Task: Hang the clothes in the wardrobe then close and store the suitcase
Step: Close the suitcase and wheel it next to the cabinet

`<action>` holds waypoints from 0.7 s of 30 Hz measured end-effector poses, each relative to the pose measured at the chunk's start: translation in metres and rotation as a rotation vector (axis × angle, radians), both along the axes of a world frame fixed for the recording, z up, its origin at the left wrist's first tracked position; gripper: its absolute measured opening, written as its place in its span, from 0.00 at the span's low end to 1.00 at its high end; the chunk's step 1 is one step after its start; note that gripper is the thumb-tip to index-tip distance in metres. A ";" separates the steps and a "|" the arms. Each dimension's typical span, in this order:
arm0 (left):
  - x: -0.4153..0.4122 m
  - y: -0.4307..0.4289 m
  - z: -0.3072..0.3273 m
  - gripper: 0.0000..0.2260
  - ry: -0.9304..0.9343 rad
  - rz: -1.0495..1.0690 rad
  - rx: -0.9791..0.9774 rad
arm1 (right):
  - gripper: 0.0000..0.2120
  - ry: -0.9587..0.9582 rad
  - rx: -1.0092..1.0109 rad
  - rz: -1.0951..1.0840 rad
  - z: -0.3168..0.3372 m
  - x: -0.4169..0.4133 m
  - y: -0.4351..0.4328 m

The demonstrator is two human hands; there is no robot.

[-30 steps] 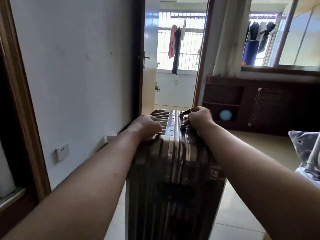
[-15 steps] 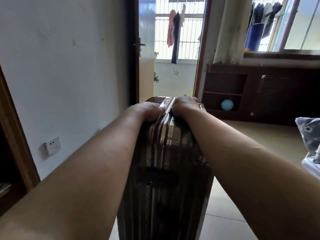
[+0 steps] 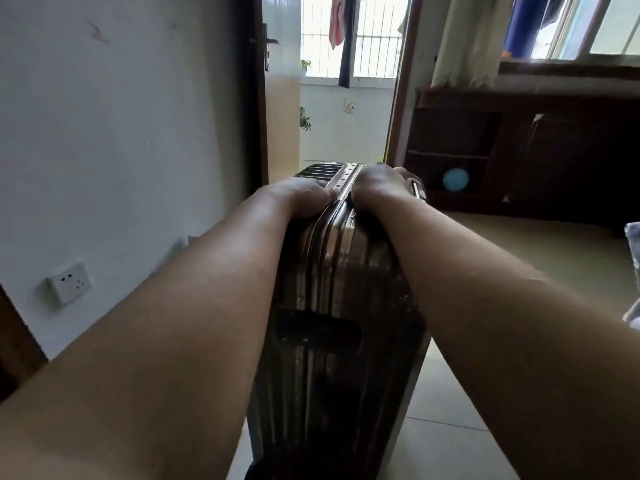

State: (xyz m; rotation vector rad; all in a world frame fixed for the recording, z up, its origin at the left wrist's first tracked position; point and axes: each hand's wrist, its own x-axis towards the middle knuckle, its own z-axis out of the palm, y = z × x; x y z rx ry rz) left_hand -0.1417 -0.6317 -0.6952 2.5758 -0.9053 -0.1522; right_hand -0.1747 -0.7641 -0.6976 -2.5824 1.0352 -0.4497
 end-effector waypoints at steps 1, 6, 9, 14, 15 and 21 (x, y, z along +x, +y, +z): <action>0.007 -0.008 -0.001 0.23 -0.023 -0.007 0.024 | 0.25 -0.019 0.005 -0.021 -0.003 0.003 -0.008; 0.024 -0.042 -0.002 0.28 -0.067 0.007 0.177 | 0.23 -0.039 0.025 -0.128 -0.015 0.006 -0.039; 0.027 -0.056 0.001 0.28 -0.068 -0.041 0.204 | 0.20 -0.060 0.047 -0.181 -0.013 0.001 -0.046; 0.027 -0.067 0.007 0.27 -0.023 -0.086 0.232 | 0.20 -0.054 0.089 -0.237 -0.005 -0.006 -0.048; 0.027 -0.068 0.007 0.27 -0.023 -0.091 0.241 | 0.20 -0.063 0.101 -0.242 -0.005 -0.007 -0.048; 0.028 -0.072 0.009 0.26 0.011 -0.132 0.280 | 0.20 -0.055 0.122 -0.248 -0.002 -0.012 -0.047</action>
